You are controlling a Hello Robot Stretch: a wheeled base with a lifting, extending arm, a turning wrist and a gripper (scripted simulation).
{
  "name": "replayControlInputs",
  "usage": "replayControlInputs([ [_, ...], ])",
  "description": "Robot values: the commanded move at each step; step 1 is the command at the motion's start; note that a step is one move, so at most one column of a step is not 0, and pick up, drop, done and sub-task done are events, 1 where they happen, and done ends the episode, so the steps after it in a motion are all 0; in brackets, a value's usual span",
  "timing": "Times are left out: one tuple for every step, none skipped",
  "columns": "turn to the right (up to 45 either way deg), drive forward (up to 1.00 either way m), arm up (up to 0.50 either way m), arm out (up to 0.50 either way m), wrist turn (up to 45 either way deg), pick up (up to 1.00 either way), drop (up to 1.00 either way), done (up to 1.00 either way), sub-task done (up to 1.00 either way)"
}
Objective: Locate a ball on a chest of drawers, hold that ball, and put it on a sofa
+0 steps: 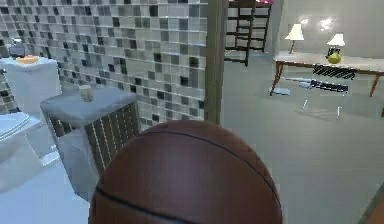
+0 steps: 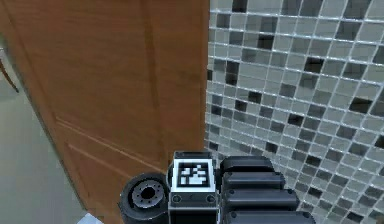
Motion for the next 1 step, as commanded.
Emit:
replayControlInputs([
  [24.0,0.0,0.0,0.0,0.0,0.0,0.0,0.0,0.0],
])
